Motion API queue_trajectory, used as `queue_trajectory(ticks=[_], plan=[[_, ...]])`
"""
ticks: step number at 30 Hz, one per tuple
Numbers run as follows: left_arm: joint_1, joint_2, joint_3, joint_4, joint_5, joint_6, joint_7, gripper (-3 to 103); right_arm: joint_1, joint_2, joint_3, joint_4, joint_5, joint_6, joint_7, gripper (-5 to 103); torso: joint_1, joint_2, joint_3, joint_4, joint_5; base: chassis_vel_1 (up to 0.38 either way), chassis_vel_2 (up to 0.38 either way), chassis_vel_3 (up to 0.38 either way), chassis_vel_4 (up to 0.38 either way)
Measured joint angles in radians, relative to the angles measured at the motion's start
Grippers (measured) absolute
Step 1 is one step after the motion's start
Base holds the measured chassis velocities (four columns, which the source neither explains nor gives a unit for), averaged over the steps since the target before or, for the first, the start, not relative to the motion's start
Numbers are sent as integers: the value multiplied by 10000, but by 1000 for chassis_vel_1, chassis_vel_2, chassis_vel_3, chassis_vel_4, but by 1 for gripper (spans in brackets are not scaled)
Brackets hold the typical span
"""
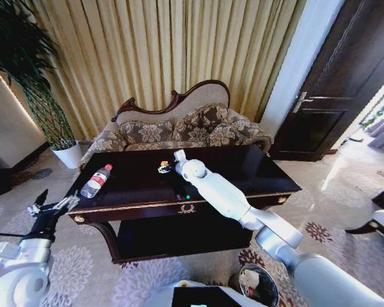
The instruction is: Move to the front of the table and place the trash on the table into the trash bin.
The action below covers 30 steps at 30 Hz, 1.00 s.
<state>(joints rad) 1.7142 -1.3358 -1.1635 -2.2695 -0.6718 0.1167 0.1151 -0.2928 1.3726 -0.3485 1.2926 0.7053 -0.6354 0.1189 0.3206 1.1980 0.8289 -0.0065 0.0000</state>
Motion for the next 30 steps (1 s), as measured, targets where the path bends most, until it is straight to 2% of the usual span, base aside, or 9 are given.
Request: queue_trajectory(ticks=[10, 11, 13, 17, 18, 20, 23, 26, 30], plan=[[-6, 86, 32, 76, -26, -48, 4, 100, -102, -41, 65, 28, -112, 59, -1, 57, 0, 2, -1, 0, 0, 0, 0, 0, 0], [-6, 86, 32, 76, -26, -48, 4, 100, -102, -41, 65, 28, -112, 59, -1, 57, 0, 2, -1, 0, 0, 0, 0, 0, 0], [-7, 85, 53, 102, -27, -64, 10, 100, -123, -71, 77, 46, -112, 64, -1, 45, 0, 1, -1, 0, 0, 0, 0, 0, 0], [-8, 77, 84, 131, -27, -94, 17, 100, -180, -116, 93, 93, -112, 74, -1, 35, 0, 2, -1, -1, 0, 0, 0, 0, 0], [-7, 73, 94, 151, -27, -112, 21, 100, -211, -137, 100, 125, -113, 84, -3, 24, 0, 1, -1, 0, 1, 0, 0, 0, 0], [-4, 73, 99, 167, -26, -128, 23, 100, -235, -146, 113, 153, -111, 88, -4, 24, -1, 1, -1, 2, 1, 0, 0, 0, 0], [-1, 76, 123, 217, -27, -189, 31, 100, -297, -186, 210, 273, -82, 90, -3, 8, 0, 1, -1, 0, 0, 0, 0, 0, 0], [-11, 93, 143, 225, -27, -200, 34, 100, -327, -197, 337, 343, -8, 108, 1, 2, 0, 1, 0, -1, 0, 0, 0, 0, 0], [-42, 120, 164, 230, -31, -201, 35, 100, -345, -194, 553, 467, 101, 173, 1, 2, 0, 0, 0, -3, 0, 0, 0, 0, 0]])
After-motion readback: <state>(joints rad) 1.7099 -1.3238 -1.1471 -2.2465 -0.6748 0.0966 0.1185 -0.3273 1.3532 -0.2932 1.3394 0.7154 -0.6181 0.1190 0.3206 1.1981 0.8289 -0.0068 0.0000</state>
